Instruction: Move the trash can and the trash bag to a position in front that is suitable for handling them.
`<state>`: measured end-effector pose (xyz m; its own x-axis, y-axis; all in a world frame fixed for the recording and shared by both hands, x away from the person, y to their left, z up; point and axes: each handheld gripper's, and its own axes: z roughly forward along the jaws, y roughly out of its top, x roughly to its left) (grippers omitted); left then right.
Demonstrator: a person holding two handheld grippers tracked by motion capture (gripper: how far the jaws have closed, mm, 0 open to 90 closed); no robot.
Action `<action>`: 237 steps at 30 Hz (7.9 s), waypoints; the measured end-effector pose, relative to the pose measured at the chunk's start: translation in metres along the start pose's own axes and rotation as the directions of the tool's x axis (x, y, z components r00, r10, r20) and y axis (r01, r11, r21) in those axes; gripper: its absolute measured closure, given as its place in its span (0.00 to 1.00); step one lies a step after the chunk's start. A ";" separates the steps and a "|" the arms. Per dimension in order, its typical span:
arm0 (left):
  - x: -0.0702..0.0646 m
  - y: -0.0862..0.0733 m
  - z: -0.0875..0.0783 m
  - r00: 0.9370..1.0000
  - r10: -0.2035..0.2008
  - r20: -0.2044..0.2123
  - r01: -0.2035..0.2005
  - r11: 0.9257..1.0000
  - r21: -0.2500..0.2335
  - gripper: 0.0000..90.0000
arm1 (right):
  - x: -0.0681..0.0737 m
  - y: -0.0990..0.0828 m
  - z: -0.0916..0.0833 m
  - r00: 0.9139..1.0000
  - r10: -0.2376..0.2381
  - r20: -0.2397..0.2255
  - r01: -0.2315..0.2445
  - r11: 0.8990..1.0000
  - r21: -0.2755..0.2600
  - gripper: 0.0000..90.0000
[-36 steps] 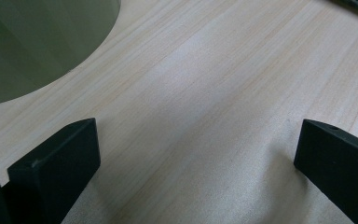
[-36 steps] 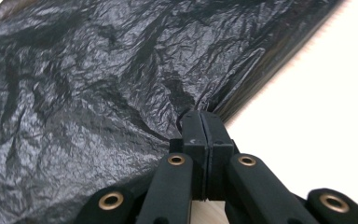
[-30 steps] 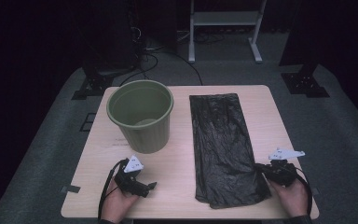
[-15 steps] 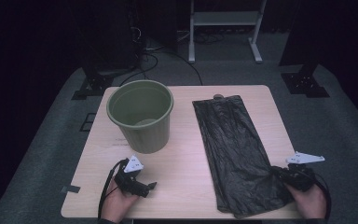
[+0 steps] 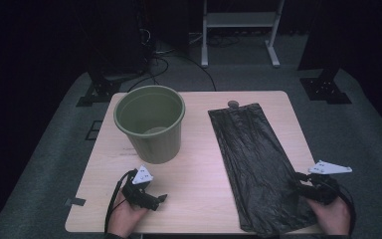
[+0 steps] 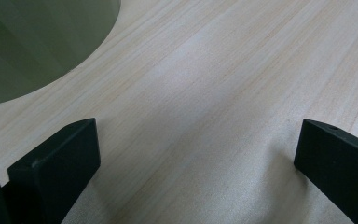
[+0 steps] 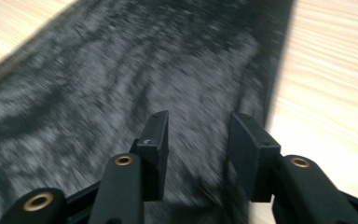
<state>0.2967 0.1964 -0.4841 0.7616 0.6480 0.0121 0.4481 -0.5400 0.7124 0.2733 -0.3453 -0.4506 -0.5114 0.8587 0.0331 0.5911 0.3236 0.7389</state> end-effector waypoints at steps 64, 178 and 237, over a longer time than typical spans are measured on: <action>0.000 -0.001 -0.003 1.000 -0.007 0.005 0.007 1.000 0.006 0.00 | 0.011 0.005 0.058 0.998 -0.061 -0.034 0.062 0.998 0.033 0.12; 0.120 0.140 -0.127 0.973 -0.169 -0.159 0.144 0.977 -0.157 0.00 | 0.010 0.002 0.057 0.997 -0.065 -0.039 0.065 0.998 0.014 0.13; 0.070 0.140 -0.096 0.993 -0.116 -0.019 0.112 0.984 -0.141 0.00 | 0.010 0.002 0.057 0.997 -0.068 -0.041 0.069 0.998 0.014 0.13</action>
<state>0.3678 0.2178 -0.3166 0.6956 0.7162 -0.0571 0.4602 -0.3831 0.8009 0.3050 -0.3128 -0.4870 -0.5756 0.8176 0.0106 0.5631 0.3870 0.7302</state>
